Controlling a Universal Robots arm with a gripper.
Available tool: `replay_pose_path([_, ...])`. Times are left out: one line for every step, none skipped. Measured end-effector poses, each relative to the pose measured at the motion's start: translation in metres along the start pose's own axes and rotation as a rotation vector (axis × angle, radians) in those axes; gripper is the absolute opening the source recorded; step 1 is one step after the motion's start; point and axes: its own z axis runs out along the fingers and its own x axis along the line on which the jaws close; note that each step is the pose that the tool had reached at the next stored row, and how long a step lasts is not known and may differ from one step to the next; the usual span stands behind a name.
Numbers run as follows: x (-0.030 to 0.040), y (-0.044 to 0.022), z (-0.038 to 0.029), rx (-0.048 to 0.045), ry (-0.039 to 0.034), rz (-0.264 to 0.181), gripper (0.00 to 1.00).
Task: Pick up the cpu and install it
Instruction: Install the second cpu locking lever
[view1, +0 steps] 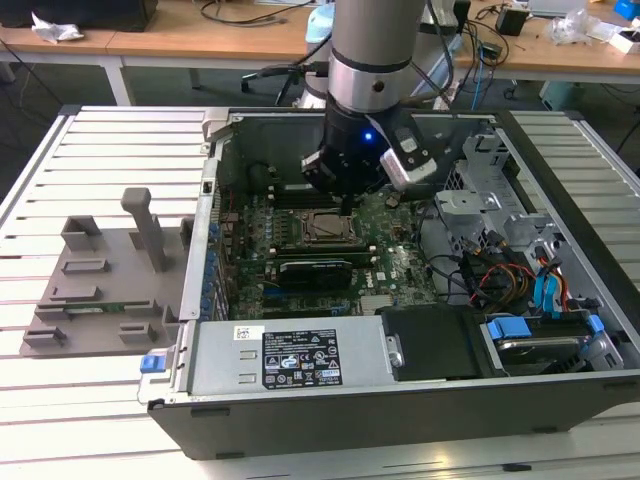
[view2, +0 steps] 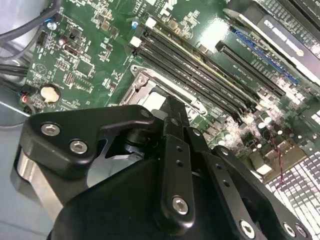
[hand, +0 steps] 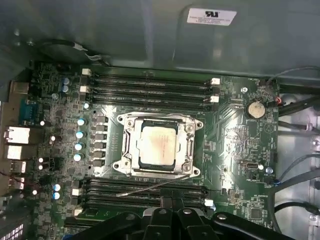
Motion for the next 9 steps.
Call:
replay_pose_path([0.0008,-0.0039,0.0121,0.0,0.0001,0.0,0.11])
replay_pose_path([0.0011,-0.0048,0.0167,-0.0001,0.0002,0.0,0.11])
replay_pose_path([0.0015,-0.0053,0.0245,-0.0002,0.0004,0.0,0.11])
replay_pose_path([0.0024,-0.0054,0.027,-0.0001,0.0005,0.0,0.11])
replay_pose_path([0.0039,-0.0055,0.0289,0.0,0.0006,0.0,0.11])
replay_pose_path([0.0077,-0.0054,0.0319,0.0,0.0005,0.0,0.11])
replay_pose_path([0.012,-0.0052,0.0351,0.0001,0.0004,0.0,0.11])
replay_pose_path([0.0142,-0.0052,0.0368,0.0,0.0004,0.0,0.11])
replay_pose_path([0.0166,-0.0051,0.0388,-0.0001,0.0004,0.0,0.11])
